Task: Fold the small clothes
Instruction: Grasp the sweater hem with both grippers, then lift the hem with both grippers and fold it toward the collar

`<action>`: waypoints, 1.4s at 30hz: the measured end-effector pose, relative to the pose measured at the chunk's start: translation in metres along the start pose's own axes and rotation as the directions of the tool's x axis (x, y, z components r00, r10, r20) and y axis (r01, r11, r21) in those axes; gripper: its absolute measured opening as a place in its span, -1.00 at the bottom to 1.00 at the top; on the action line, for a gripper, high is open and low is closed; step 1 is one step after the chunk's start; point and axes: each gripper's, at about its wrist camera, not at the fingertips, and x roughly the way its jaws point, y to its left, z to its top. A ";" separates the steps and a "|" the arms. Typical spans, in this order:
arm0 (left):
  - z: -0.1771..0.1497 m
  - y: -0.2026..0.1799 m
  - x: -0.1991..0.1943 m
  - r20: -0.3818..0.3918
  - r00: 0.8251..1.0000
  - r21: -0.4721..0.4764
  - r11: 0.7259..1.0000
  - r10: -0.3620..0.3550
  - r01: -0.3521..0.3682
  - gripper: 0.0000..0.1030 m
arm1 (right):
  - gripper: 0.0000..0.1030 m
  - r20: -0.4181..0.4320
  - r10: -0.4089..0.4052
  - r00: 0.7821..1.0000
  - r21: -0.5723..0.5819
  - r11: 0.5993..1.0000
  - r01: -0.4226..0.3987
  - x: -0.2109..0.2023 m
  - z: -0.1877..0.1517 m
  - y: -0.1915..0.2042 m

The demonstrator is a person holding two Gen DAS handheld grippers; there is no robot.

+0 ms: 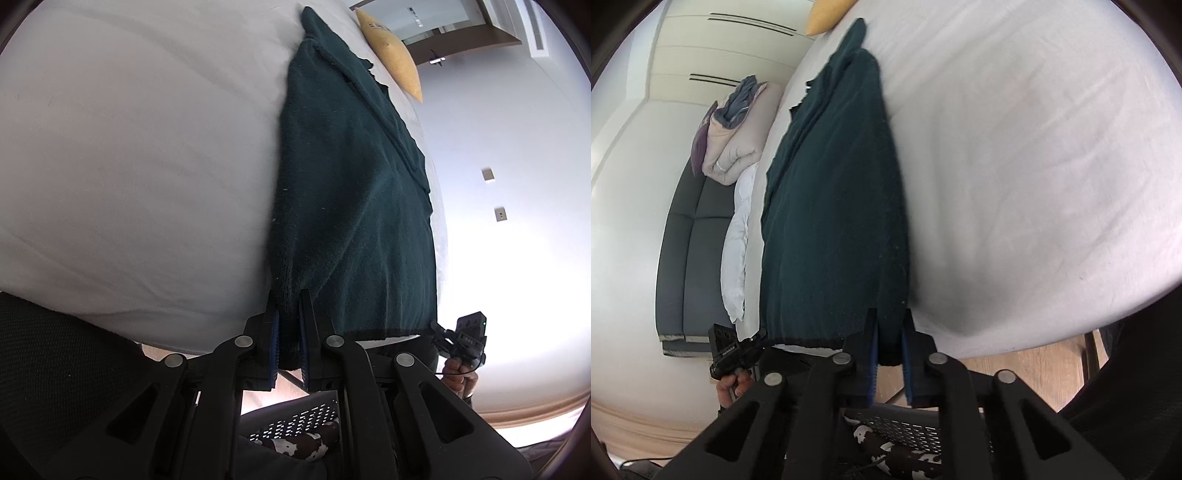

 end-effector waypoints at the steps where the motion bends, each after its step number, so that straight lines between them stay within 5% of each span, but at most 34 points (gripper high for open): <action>1: 0.000 -0.001 -0.001 0.003 1.000 0.002 1.000 -0.003 0.003 -0.87 | -0.80 0.006 0.004 1.000 -0.007 1.000 -0.004 -0.001 0.000 0.003; 9: 0.007 -0.003 -0.019 0.076 0.994 -0.024 0.997 -0.074 0.076 -0.88 | -0.82 0.069 0.052 0.996 -0.049 0.998 -0.049 -0.016 0.011 0.024; 20: 0.064 -0.043 -0.063 0.243 0.946 0.022 0.976 -0.216 0.217 -0.88 | -0.82 0.161 0.128 0.979 -0.107 0.988 -0.112 -0.026 0.062 0.072; 33: 0.158 -0.074 -0.060 0.323 0.924 0.010 0.977 -0.205 0.214 -0.89 | -0.82 0.283 0.127 0.951 -0.082 0.991 -0.108 -0.012 0.163 0.107; 42: 0.234 -0.092 -0.034 0.339 0.927 -0.004 0.985 -0.158 0.170 -0.89 | -0.82 0.318 0.086 0.944 -0.103 0.993 -0.055 0.020 0.229 0.128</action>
